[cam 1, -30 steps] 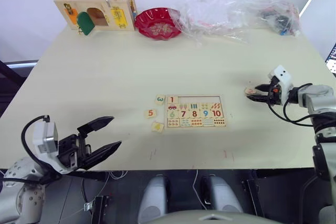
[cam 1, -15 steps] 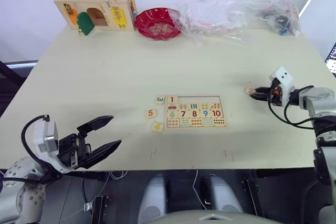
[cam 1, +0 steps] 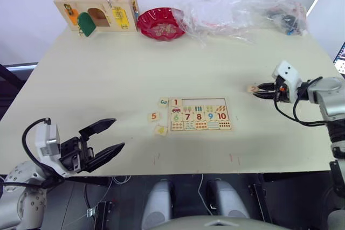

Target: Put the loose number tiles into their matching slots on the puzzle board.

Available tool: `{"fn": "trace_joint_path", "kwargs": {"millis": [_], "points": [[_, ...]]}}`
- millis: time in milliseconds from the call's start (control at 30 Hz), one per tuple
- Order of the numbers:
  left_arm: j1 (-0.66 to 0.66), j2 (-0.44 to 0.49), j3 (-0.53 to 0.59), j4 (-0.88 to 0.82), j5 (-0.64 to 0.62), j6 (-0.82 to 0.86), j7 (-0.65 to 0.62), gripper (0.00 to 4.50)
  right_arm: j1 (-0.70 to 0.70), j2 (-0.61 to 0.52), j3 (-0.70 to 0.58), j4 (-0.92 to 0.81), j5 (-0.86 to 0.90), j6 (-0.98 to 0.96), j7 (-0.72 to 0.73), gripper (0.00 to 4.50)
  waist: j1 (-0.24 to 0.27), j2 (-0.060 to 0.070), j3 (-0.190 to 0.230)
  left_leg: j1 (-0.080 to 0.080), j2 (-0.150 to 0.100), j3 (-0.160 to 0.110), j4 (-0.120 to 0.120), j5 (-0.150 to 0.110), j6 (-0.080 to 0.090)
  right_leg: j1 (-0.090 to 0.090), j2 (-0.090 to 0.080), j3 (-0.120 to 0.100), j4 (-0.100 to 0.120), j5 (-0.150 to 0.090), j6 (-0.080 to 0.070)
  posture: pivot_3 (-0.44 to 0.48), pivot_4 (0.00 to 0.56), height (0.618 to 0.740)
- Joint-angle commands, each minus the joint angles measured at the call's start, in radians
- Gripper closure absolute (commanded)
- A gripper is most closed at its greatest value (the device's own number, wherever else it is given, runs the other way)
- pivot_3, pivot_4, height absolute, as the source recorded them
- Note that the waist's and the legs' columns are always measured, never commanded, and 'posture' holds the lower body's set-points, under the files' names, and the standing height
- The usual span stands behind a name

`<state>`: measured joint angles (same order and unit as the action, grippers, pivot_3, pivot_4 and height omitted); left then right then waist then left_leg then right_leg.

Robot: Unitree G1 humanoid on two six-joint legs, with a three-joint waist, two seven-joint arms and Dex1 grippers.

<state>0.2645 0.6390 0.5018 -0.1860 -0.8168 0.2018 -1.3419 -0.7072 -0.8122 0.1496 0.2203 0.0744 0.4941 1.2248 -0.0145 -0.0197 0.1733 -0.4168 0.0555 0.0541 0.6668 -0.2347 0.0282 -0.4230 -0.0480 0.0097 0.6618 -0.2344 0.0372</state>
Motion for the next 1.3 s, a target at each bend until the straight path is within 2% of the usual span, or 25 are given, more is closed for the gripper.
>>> {"fn": "trace_joint_path", "kwargs": {"millis": [33,100,233,367,567,633,833,1300], "points": [[-0.002,0.007,0.022,-0.005,-0.005,-0.015,0.000,0.00,-0.063,-0.048,0.081,-0.218,-0.041,0.173,0.025,3.62,0.000,0.000,0.000,0.000,0.000,0.000,0.000,0.000,0.000,0.000,0.000,0.000,0.000,0.000,0.000,0.000,0.150,0.740],[-0.009,0.007,0.020,0.001,-0.002,-0.018,0.000,0.00,-0.137,-0.049,0.167,-0.294,-0.078,0.273,0.041,3.62,-0.002,0.000,0.000,0.000,0.000,0.000,0.000,0.000,0.000,-0.001,0.000,0.001,0.000,0.000,0.000,0.000,0.150,0.740],[-0.018,0.008,0.018,0.011,0.001,-0.020,-0.002,0.00,-0.257,0.006,0.248,-0.341,-0.072,0.389,0.043,3.62,-0.002,0.000,0.000,-0.001,0.001,0.001,0.000,0.000,0.000,-0.004,0.000,0.002,0.001,0.000,0.000,0.000,0.150,0.740],[-0.026,0.011,0.019,0.024,0.005,-0.024,-0.007,0.00,-0.430,0.116,0.358,-0.253,-0.100,0.538,0.007,3.62,-0.003,0.000,0.000,-0.003,0.001,0.003,-0.001,0.000,0.000,-0.007,-0.001,0.004,0.001,0.001,0.000,0.000,0.150,0.740],[-0.021,0.008,0.022,0.031,0.009,-0.035,-0.010,0.00,-0.551,0.253,0.441,-0.176,-0.093,0.696,-0.059,3.62,-0.002,-0.001,0.000,-0.015,0.000,0.002,0.001,0.000,0.000,-0.016,-0.001,0.002,0.001,0.001,-0.001,0.000,0.150,0.740],[-0.018,0.008,0.023,0.033,0.010,-0.039,-0.011,0.00,-0.572,0.294,0.459,-0.164,-0.085,0.741,-0.082,3.62,-0.003,0.000,0.000,-0.017,0.000,0.002,0.001,0.000,0.000,-0.017,-0.001,0.002,0.001,0.003,0.003,0.000,0.150,0.740],[-0.016,0.010,0.023,0.041,0.011,-0.048,-0.012,0.00,-0.588,0.376,0.508,-0.136,-0.071,0.792,-0.150,3.62,-0.004,-0.001,0.000,-0.017,0.000,0.007,0.001,0.000,0.000,-0.017,-0.001,0.001,0.001,0.003,0.003,0.000,0.150,0.740],[-0.013,0.015,0.041,0.046,0.005,-0.047,-0.005,0.00,-0.554,0.466,0.588,-0.047,-0.058,0.731,-0.232,3.62,-0.006,-0.001,-0.001,-0.017,-0.001,0.007,0.001,0.000,0.000,-0.017,0.000,0.001,0.001,0.004,0.004,0.000,0.150,0.740]]}}
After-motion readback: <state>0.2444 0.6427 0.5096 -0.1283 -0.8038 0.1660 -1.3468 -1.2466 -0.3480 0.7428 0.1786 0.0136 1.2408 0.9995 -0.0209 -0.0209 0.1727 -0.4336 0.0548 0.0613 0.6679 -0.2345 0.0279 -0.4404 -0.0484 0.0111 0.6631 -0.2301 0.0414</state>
